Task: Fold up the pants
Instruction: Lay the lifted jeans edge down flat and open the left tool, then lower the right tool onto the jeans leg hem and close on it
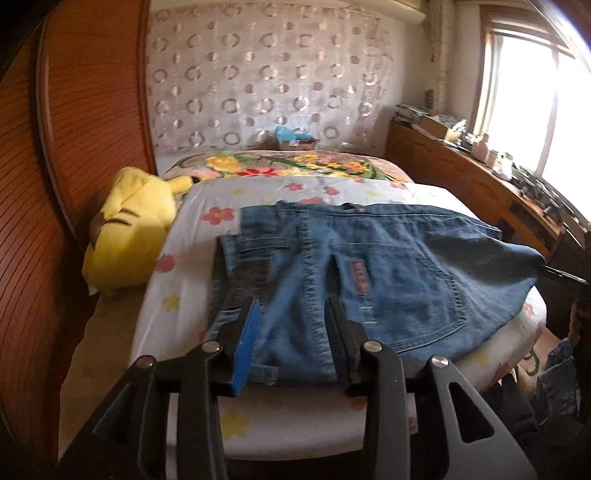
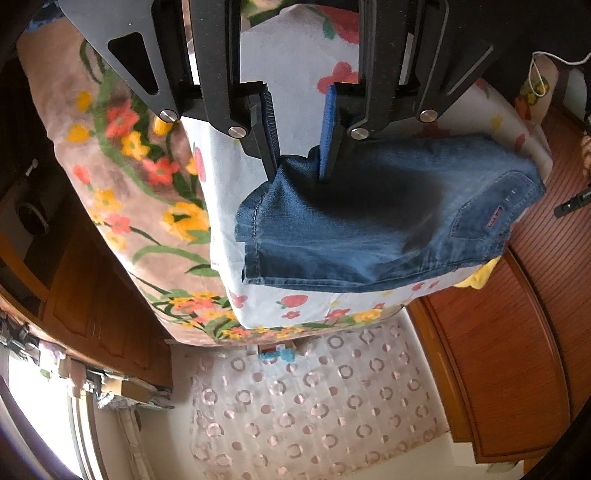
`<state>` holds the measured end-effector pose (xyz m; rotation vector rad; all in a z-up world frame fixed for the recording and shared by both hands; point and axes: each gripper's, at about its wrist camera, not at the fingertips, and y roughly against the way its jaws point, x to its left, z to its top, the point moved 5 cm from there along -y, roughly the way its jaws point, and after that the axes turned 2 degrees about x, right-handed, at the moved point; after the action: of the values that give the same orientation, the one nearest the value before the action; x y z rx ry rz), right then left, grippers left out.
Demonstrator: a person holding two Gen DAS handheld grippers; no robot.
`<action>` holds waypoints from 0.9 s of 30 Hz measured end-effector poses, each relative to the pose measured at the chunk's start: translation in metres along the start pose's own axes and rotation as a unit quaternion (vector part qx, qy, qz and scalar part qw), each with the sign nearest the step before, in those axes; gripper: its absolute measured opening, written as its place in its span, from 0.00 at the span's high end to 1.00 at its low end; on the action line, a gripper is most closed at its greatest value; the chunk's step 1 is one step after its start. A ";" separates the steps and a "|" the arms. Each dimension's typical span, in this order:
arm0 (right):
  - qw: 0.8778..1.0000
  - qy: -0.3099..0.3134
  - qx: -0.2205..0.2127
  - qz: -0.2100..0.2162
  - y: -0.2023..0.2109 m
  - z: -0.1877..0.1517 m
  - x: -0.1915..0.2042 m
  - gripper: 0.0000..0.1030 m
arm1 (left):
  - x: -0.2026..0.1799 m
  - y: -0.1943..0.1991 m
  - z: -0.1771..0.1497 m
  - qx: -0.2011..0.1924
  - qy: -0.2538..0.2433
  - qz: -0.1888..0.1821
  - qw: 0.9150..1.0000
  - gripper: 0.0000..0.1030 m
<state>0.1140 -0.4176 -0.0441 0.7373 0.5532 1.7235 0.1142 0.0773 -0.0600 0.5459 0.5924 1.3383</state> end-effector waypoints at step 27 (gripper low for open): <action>1.000 -0.023 -0.003 -0.008 0.001 0.003 -0.003 0.42 | -0.116 -0.083 0.006 0.020 -0.060 -0.044 0.997 0.48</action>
<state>0.1160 -0.4204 -0.0413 0.7648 0.5203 1.6887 0.1632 -0.0503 -0.1022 0.6223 0.5398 1.2026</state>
